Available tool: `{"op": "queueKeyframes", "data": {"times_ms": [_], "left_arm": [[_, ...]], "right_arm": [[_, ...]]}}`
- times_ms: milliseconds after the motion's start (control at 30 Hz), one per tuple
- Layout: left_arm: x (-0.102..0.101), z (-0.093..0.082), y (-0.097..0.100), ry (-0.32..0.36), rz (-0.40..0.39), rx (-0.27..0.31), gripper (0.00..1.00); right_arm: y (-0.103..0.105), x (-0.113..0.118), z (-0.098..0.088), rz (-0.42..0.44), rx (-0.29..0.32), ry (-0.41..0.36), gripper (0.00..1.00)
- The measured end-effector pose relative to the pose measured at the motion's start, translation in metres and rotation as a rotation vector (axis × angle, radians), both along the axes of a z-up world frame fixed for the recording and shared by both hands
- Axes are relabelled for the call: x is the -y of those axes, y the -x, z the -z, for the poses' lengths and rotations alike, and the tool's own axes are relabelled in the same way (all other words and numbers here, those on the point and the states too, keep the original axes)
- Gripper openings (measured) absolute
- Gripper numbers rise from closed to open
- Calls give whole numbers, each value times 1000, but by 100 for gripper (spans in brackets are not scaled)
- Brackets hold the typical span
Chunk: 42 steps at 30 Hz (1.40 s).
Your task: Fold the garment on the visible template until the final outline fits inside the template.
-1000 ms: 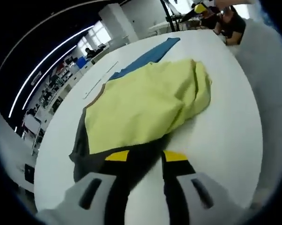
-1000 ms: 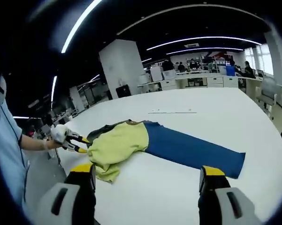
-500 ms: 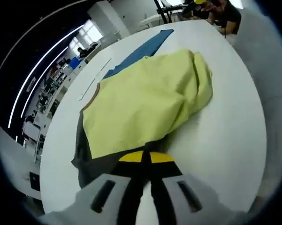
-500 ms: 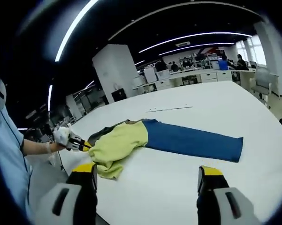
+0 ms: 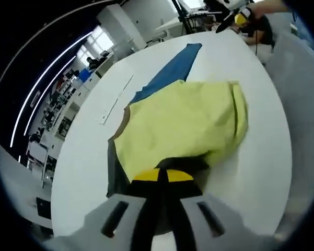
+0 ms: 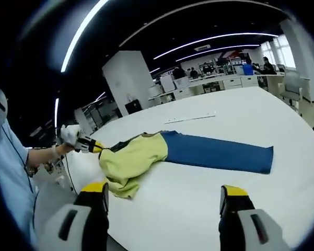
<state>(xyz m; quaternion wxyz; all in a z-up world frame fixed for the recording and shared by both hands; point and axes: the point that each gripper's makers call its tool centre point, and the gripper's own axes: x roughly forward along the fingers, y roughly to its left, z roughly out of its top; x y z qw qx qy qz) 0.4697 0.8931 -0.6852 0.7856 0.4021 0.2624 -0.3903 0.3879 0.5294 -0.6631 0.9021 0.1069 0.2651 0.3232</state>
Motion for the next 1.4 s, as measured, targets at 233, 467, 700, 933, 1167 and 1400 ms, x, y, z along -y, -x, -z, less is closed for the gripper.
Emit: {"op": "queueKeyframes", "data": {"times_ms": [233,467,700,933,1167,1400], "left_arm": [[10,4,-23,-28,41,-50,0],[19,23,-44,9,17,-136,0],[26,41,-49,26,-24,-197,0],[26,52,-48,19,-37,-231,0],[23,70,-50,4,-57,-260,0],[24,78,-50,29,-90,-265,0]], "right_arm": [[6,4,5,15,-13,-1,88],[10,9,5,38,-14,-12,88],[14,10,9,49,-25,-16,88],[16,10,14,56,-37,-17,88],[15,5,14,52,-35,-30,88],[17,3,16,49,-40,-32,88]]}}
